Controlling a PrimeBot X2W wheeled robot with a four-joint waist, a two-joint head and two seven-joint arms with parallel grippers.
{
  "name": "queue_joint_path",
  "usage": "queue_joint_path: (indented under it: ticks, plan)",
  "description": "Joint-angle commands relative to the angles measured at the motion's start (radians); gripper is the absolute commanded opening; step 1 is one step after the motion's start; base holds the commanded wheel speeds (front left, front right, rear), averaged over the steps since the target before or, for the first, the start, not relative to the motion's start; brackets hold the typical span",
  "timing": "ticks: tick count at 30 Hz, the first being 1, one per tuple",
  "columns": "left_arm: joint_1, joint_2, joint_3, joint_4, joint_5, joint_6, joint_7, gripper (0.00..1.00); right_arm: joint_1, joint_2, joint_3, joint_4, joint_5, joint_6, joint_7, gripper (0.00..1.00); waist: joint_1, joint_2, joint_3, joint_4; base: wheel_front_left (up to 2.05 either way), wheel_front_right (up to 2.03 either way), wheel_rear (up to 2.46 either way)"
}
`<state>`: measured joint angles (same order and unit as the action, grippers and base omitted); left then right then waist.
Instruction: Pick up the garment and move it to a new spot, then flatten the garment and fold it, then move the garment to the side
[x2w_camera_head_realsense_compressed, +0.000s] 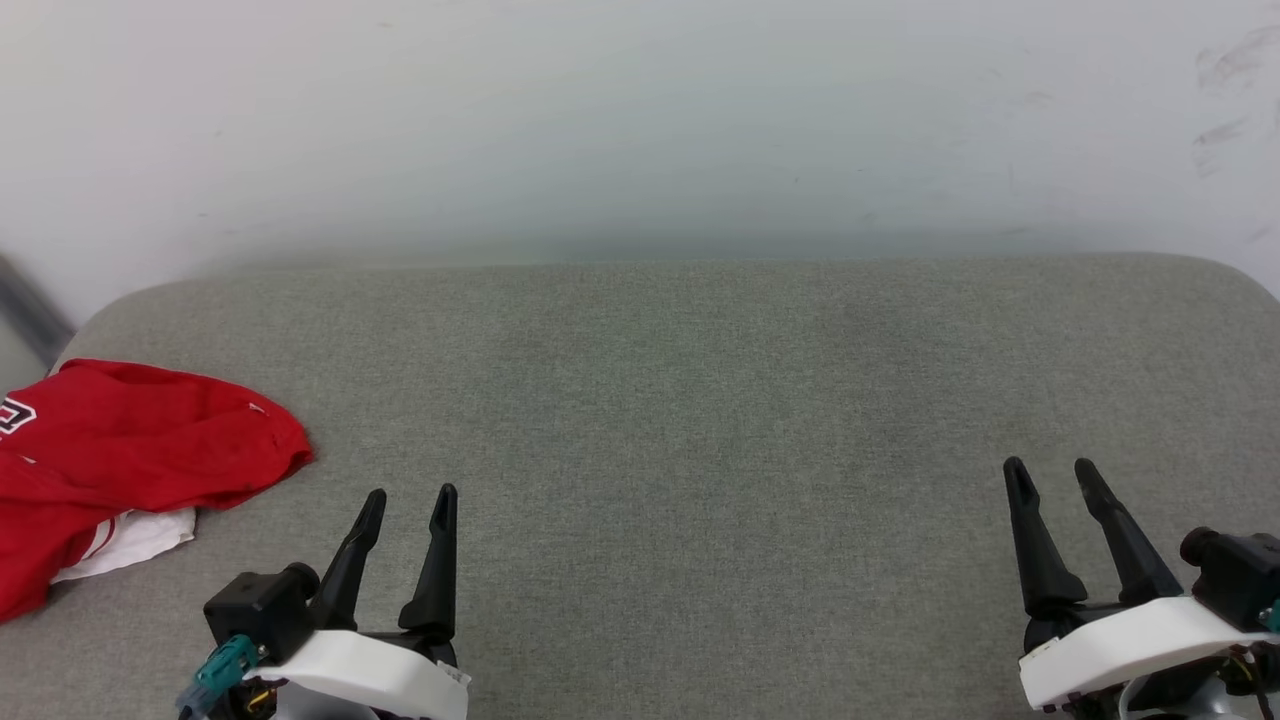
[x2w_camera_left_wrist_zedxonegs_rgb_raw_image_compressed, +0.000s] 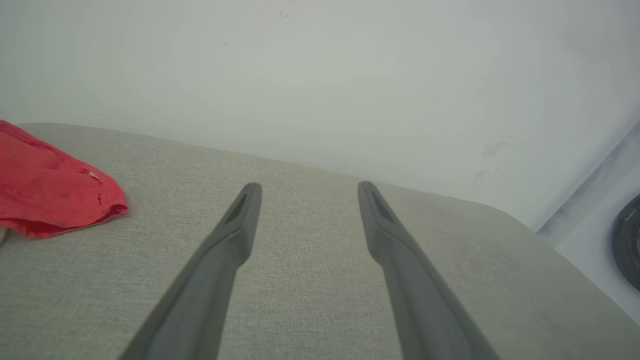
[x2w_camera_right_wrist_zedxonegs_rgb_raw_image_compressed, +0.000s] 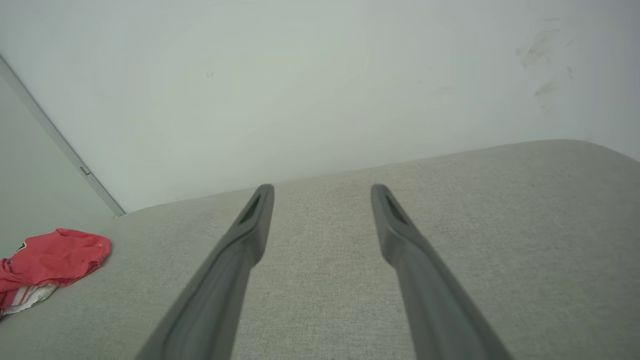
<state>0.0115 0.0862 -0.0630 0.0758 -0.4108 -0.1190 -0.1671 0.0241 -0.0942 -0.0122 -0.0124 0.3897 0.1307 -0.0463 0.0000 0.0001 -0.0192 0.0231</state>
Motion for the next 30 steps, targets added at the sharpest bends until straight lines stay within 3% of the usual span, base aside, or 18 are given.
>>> queue_joint_path:
  ticks: [1,30]
  plan:
    - [-0.003,0.007,-0.005,-0.008,0.024,0.005,-0.009,1.00,0.001,0.000,-0.001,-0.016,-0.024,0.000,0.000,1.00,0.0000,-0.0001,0.000,0.000,0.00,0.00,0.00]
    - [0.009,0.015,-0.033,0.027,0.283,0.036,-0.075,1.00,0.024,0.036,-0.039,-0.047,-0.289,0.000,-0.004,1.00,0.0000,-0.0001,0.003,0.004,0.00,0.00,0.00]
